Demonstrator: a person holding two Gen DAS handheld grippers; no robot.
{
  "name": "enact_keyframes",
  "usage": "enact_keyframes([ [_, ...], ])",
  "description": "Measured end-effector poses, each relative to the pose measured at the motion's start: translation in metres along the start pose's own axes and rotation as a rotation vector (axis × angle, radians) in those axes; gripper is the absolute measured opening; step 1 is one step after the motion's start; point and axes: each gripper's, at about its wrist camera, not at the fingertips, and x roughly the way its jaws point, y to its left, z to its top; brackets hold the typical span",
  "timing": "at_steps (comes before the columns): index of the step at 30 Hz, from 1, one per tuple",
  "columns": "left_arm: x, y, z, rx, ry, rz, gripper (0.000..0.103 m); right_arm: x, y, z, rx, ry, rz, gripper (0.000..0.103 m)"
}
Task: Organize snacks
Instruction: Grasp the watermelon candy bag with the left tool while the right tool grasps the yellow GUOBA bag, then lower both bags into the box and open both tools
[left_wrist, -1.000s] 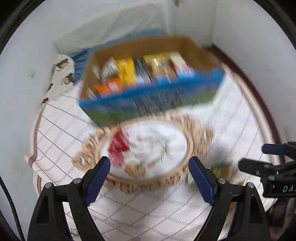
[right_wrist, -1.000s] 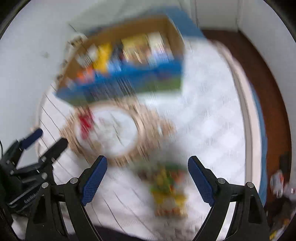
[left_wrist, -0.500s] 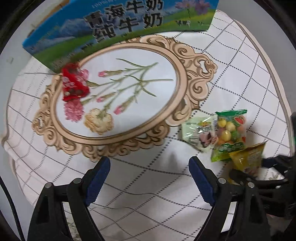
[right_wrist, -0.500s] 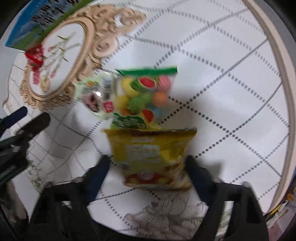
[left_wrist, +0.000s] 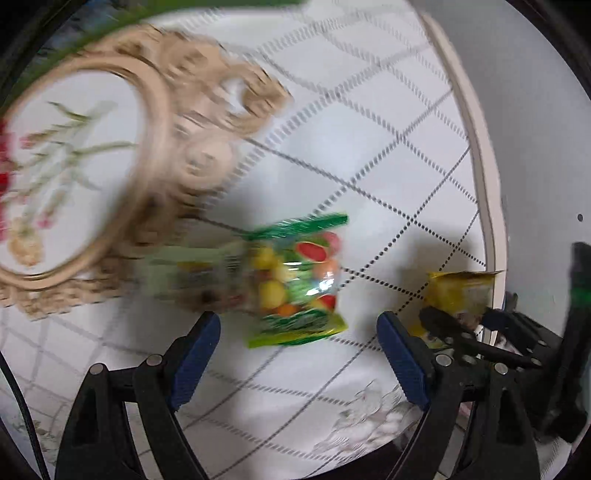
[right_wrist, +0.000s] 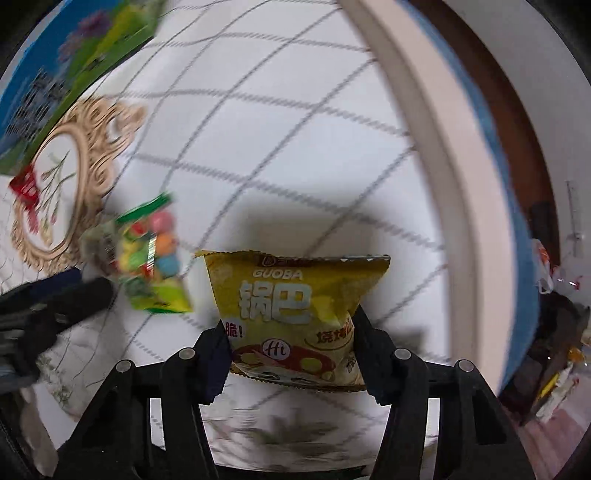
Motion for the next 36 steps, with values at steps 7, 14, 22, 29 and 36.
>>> enact_keyframes([
  [7, 0.045, -0.006, 0.013, 0.002, 0.026, 0.097, 0.05, 0.002, -0.009, 0.006, 0.007, 0.023, 0.009, 0.061],
  [14, 0.011, 0.039, 0.0, -0.05, -0.062, 0.183, 0.05, 0.01, 0.027, 0.025, -0.057, 0.054, 0.083, 0.061],
  [22, -0.002, 0.099, -0.004, -0.207, -0.082, 0.165, 0.051, 0.015, 0.079, 0.038, -0.141, 0.077, 0.127, 0.07],
  [29, 0.007, 0.079, -0.007, -0.187, -0.123, 0.235, 0.052, 0.013, 0.084, 0.037, -0.118, 0.067, 0.105, 0.071],
  [36, -0.02, 0.044, -0.034, -0.122, -0.191, 0.24, 0.05, -0.001, 0.092, 0.036, -0.134, 0.023, 0.131, 0.052],
])
